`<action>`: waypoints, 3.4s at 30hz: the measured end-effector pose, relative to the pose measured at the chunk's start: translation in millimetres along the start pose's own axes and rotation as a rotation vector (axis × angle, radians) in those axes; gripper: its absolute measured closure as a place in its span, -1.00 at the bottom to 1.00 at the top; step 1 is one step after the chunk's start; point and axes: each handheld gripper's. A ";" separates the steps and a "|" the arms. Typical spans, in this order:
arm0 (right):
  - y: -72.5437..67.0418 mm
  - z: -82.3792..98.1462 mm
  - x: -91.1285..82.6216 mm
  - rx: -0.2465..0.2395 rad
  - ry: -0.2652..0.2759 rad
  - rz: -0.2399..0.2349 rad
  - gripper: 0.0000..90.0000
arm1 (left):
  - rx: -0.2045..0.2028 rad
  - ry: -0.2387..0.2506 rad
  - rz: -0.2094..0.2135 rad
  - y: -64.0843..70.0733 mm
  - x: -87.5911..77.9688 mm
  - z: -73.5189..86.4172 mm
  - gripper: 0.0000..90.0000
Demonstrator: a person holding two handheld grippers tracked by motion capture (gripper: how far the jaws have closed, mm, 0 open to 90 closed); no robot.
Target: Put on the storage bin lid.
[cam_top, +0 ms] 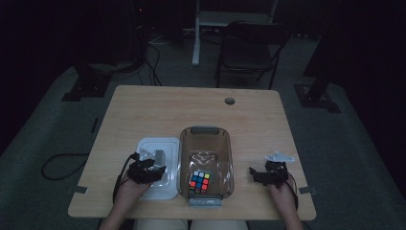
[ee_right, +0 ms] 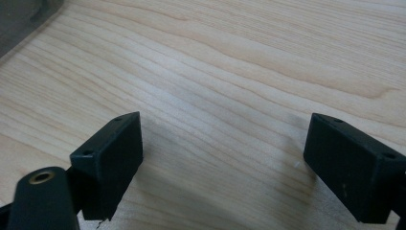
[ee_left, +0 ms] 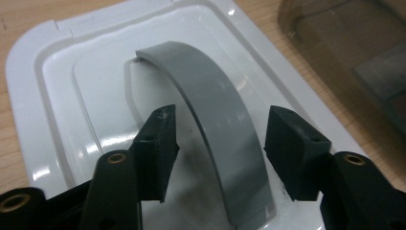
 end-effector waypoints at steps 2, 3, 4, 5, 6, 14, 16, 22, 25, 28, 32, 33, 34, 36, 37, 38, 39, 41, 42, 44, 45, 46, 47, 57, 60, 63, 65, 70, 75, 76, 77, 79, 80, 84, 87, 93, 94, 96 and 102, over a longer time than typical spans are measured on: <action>-0.4 0.2 -0.3 0.002 0.002 -0.003 -0.71 | -0.008 0.000 0.009 -1.1 1.0 0.4 0.18; -0.6 0.2 -0.4 0.004 0.003 -0.005 -0.71 | -0.012 0.001 0.016 -1.5 1.2 0.5 0.18; -0.9 0.2 -0.4 0.008 0.004 -0.007 -0.71 | -0.017 0.002 0.026 -1.8 1.0 0.5 0.28; -1.5 0.1 -0.5 0.009 0.006 -0.011 -0.71 | -0.017 0.004 0.026 -1.9 0.8 0.4 0.36; -2.5 -0.1 -0.5 0.005 0.009 -0.013 -0.71 | -0.021 0.005 0.027 -2.6 0.6 0.5 0.36; -14.9 -4.9 -1.9 -0.006 0.042 -0.063 -0.70 | -0.070 0.019 0.055 -17.9 -5.9 0.3 0.54; -20.1 -7.1 -3.9 -0.015 0.059 -0.088 -0.70 | -0.080 0.030 0.062 -21.0 -9.1 -0.3 0.55; -38.1 -12.6 -9.1 -0.044 0.109 -0.161 -0.71 | -0.107 0.054 0.076 -31.3 -21.5 -2.8 0.56; -47.3 -13.4 -8.7 -0.062 0.109 -0.190 -0.71 | -0.113 0.070 0.065 -36.1 -29.7 -5.0 0.57; -55.9 -12.9 -6.9 -0.074 0.108 -0.211 -0.72 | -0.112 0.076 0.060 -40.7 -37.8 -7.6 0.57; -67.6 -11.1 -3.7 -0.096 0.085 -0.265 -0.72 | -0.121 0.093 0.066 -46.1 -50.2 -10.8 0.57; -69.7 -10.9 -3.2 -0.099 0.085 -0.275 -0.72 | -0.123 0.102 0.063 -47.1 -53.6 -11.7 0.58; -72.6 -10.8 -2.6 -0.104 0.082 -0.281 -0.71 | -0.125 0.110 0.060 -48.2 -57.2 -12.9 0.58; -75.0 -11.0 -2.1 -0.112 0.081 -0.271 -0.71 | -0.125 0.117 0.057 -49.1 -61.0 -14.4 0.58; -76.3 -11.4 -1.5 -0.115 0.079 -0.274 -0.71 | -0.118 0.130 0.053 -50.1 -69.2 -18.6 0.58; -79.4 -12.1 0.0 -0.113 0.078 -0.288 -0.71 | -0.118 0.138 0.055 -50.4 -72.8 -20.8 0.58; -81.6 -12.4 0.7 -0.114 0.075 -0.291 -0.71 | -0.112 0.141 0.060 -50.5 -76.5 -23.2 0.58; -87.0 -12.7 1.5 -0.126 0.074 -0.296 -0.71 | -0.106 0.154 0.073 -50.8 -84.8 -28.2 0.58; -89.8 -12.8 1.7 -0.132 0.074 -0.303 -0.71 | -0.102 0.160 0.082 -51.0 -88.9 -30.9 0.59; -94.4 -13.5 3.3 -0.136 0.071 -0.318 -0.71 | -0.102 0.183 0.096 -51.5 -97.1 -36.1 0.59; -96.5 -14.1 4.1 -0.137 0.070 -0.323 -0.71 | -0.098 0.193 0.101 -51.8 -100.7 -38.8 0.59; -98.5 -14.8 5.1 -0.141 0.072 -0.327 -0.71 | -0.098 0.206 0.103 -51.9 -104.1 -41.4 0.59; -100.4 -15.9 6.2 -0.145 0.071 -0.331 -0.71 | -0.098 0.218 0.115 -52.0 -107.3 -43.9 0.59; -123.5 -29.0 22.1 -0.171 0.076 -0.358 -0.71 | -0.074 0.282 0.196 -42.7 -119.0 -65.5 0.61; -129.1 -32.1 26.3 -0.176 0.077 -0.369 -0.71 | -0.066 0.287 0.223 -38.5 -117.4 -69.1 0.61; -134.1 -36.2 30.7 -0.186 0.078 -0.372 -0.71 | -0.069 0.289 0.261 -34.8 -114.3 -71.7 0.61; -137.6 -39.1 33.9 -0.186 0.073 -0.377 -0.71 | -0.069 0.284 0.298 -33.0 -111.7 -73.3 0.62; -147.0 -41.0 39.6 -0.191 0.069 -0.388 -0.71 | -0.060 0.266 0.353 -26.1 -104.3 -75.7 0.62; -154.5 -45.3 45.2 -0.195 0.065 -0.386 -0.71 | -0.042 0.246 0.369 -17.9 -96.0 -76.5 0.62; -156.0 -46.2 46.3 -0.200 0.067 -0.387 -0.71 | -0.036 0.239 0.374 -16.8 -93.9 -77.1 0.62; -158.6 -47.9 48.0 -0.207 0.066 -0.389 -0.71 | -0.038 0.238 0.378 -16.2 -92.2 -77.3 0.62; -162.4 -50.5 50.9 -0.213 0.064 -0.394 -0.71 | -0.051 0.234 0.398 -16.2 -89.7 -77.7 0.63; -164.4 -51.7 52.3 -0.213 0.064 -0.395 -0.71 | -0.051 0.233 0.400 -15.9 -88.3 -78.0 0.63; -172.5 -55.1 58.4 -0.213 0.072 -0.397 -0.71 | -0.047 0.222 0.416 -13.1 -82.6 -79.1 0.63; -175.9 -56.5 59.4 -0.229 0.072 -0.396 -0.71 | -0.052 0.212 0.432 -12.4 -77.9 -80.2 0.63; -162.2 -55.2 53.6 -0.188 0.091 -0.375 -0.71 | -0.054 0.177 0.460 -9.6 -67.3 -81.7 0.63; -158.9 -55.1 52.9 -0.181 0.094 -0.367 -0.71 | -0.047 0.173 0.459 -8.7 -65.7 -82.1 0.63; -153.0 -55.1 51.0 -0.164 0.100 -0.360 -0.71 | -0.039 0.163 0.455 -6.9 -61.7 -82.9 0.63; -140.7 -56.5 45.6 -0.138 0.120 -0.340 -0.71 | -0.061 0.137 0.472 -9.5 -53.5 -82.7 0.62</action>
Point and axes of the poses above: each handheld gripper's, and its own axes: x roughly forward along the jaws, z roughly out of its underside, y roughly to its right, and after that the axes turned 6 degrees about y, right-handed
